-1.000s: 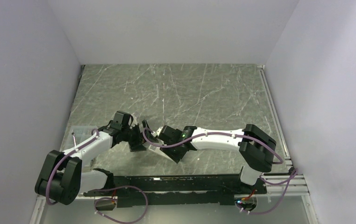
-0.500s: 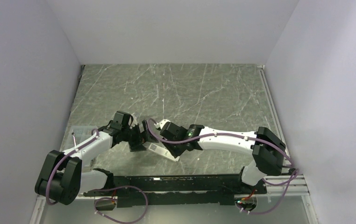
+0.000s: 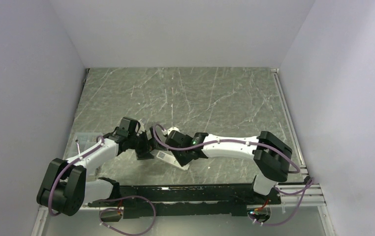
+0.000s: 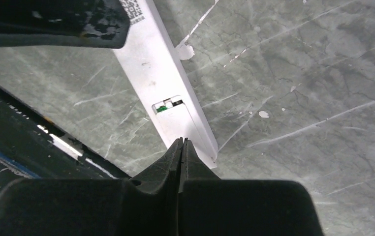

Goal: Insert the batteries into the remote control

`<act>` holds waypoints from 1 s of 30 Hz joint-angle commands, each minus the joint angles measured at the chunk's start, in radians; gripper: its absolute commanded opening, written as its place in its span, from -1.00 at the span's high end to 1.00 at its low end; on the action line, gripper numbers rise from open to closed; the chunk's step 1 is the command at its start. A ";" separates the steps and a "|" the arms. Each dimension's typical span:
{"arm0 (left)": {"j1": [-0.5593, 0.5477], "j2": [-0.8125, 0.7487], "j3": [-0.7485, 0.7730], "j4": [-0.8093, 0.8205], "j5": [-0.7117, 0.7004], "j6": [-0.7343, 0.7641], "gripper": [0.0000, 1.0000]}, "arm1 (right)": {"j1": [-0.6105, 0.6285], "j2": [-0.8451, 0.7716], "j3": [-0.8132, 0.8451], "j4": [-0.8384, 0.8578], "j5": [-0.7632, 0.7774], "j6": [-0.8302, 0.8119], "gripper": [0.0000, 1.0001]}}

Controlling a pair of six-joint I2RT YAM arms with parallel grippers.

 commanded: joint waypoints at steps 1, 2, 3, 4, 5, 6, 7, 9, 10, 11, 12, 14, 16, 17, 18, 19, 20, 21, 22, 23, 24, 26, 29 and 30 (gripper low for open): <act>-0.005 -0.020 0.013 0.000 -0.004 0.023 -0.96 | 0.004 0.032 0.038 0.017 0.031 0.024 1.00; -0.004 -0.020 0.014 -0.002 -0.004 0.024 -0.96 | 0.003 0.036 0.040 0.019 0.031 0.024 1.00; -0.005 -0.018 0.014 -0.003 -0.004 0.025 -0.96 | 0.004 0.041 0.042 0.020 0.033 0.024 1.00; -0.005 -0.015 0.014 -0.002 -0.003 0.026 -0.96 | 0.003 0.046 0.046 0.019 0.033 0.024 1.00; -0.004 -0.014 0.014 -0.001 -0.003 0.025 -0.96 | 0.004 0.053 0.049 0.017 0.032 0.023 1.00; -0.004 -0.013 0.015 -0.002 -0.002 0.026 -0.96 | 0.004 0.057 0.053 0.015 0.030 0.021 1.00; -0.005 -0.013 0.014 0.001 -0.002 0.027 -0.96 | 0.004 0.061 0.054 0.015 0.028 0.019 1.00; -0.005 -0.012 0.014 0.001 -0.003 0.027 -0.96 | 0.004 0.069 0.057 0.015 0.018 0.014 1.00; -0.005 -0.012 0.015 0.002 -0.003 0.027 -0.96 | 0.004 0.072 0.058 0.016 0.010 0.012 1.00; -0.004 -0.011 0.014 0.003 -0.003 0.027 -0.96 | 0.003 0.075 0.056 0.017 0.002 0.010 1.00; -0.004 -0.010 0.013 0.004 -0.003 0.027 -0.96 | 0.004 0.079 0.056 0.018 -0.005 0.008 1.00; -0.004 -0.008 0.013 0.006 -0.001 0.027 -0.96 | 0.004 0.083 0.055 0.017 -0.014 0.006 1.00; -0.004 -0.007 0.011 0.008 -0.001 0.027 -0.96 | 0.004 0.086 0.052 0.015 -0.012 0.006 1.00; -0.004 -0.005 0.011 0.010 -0.001 0.027 -0.96 | 0.004 0.087 0.052 0.013 -0.012 0.004 1.00; -0.003 -0.005 0.011 0.011 -0.001 0.027 -0.96 | 0.003 0.090 0.052 0.011 -0.010 0.003 1.00; -0.003 -0.002 0.011 0.013 0.000 0.026 -0.96 | 0.004 0.092 0.053 0.008 -0.011 0.003 1.00; -0.003 0.000 0.011 0.014 -0.001 0.028 -0.96 | 0.004 0.095 0.054 0.006 -0.013 0.003 1.00; -0.004 0.002 0.010 0.016 -0.001 0.028 -0.96 | 0.004 0.097 0.054 0.005 -0.014 0.002 1.00; -0.004 0.005 0.010 0.017 0.000 0.029 -0.96 | 0.004 0.097 0.058 0.004 -0.014 0.003 1.00; -0.003 0.008 0.009 0.019 0.001 0.030 -0.96 | 0.003 0.095 0.062 0.003 -0.013 0.003 1.00; -0.004 0.009 0.008 0.020 0.001 0.030 -0.96 | 0.004 0.091 0.066 0.001 -0.009 0.003 1.00; -0.004 0.014 0.009 0.021 0.000 0.031 -0.96 | 0.003 0.077 0.076 -0.005 0.005 0.005 1.00; -0.003 0.012 0.014 0.015 -0.005 0.037 -0.96 | 0.003 0.046 0.088 -0.019 0.027 0.012 1.00; -0.004 0.011 0.015 0.010 -0.008 0.041 -0.96 | 0.003 0.032 0.087 -0.021 0.033 0.018 0.96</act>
